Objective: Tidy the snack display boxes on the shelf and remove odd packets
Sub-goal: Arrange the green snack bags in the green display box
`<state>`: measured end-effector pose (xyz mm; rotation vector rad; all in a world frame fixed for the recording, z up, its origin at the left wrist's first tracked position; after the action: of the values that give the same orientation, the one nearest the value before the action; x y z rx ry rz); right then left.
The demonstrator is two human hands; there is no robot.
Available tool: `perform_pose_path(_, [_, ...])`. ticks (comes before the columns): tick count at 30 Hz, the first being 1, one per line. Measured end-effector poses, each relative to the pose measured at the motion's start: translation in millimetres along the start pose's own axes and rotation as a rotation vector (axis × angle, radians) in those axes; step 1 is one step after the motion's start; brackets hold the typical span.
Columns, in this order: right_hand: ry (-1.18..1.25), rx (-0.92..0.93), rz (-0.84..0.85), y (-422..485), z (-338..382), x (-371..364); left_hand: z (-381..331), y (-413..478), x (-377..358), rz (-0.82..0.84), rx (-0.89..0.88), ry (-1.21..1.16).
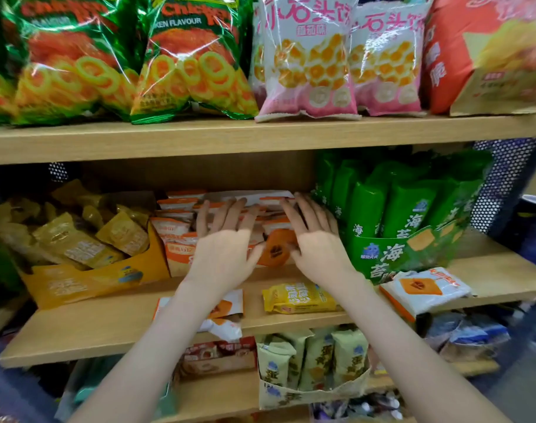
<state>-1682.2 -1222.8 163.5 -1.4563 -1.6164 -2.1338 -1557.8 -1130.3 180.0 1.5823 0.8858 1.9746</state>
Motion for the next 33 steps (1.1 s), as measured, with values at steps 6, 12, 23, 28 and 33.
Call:
perform_pose_path(6, [-0.019,-0.114,-0.390,-51,-31,67,-77,16,18,-0.156,-0.050,-0.334])
perform_pose_path(12, [-0.199,-0.287,-0.295,-74,-92,76,-128,44,1,0.096,0.079,-0.742])
perform_pose_path(23, [-0.101,-0.264,-0.401,-59,-122,63,-151,65,-26,0.276,0.354,-0.717])
perform_pose_path(28, [0.009,-0.225,-0.422,-60,-131,59,-147,60,-20,0.207,0.408,-0.805])
perform_pose_path(33, [0.072,-0.201,-0.427,-61,-134,55,-145,52,-32,0.166,0.466,-0.978])
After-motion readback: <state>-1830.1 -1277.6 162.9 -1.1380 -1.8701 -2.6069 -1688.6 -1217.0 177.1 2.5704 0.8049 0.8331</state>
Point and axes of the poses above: each hand's wrist, its own y-axis towards the middle knuckle, its own x-axis out of the back of the hand, z = x × y, the point moved 6 cm from there along y, towards the middle knuckle, and after that the axes turned 2 degrees about x, right-handed, at the moved point
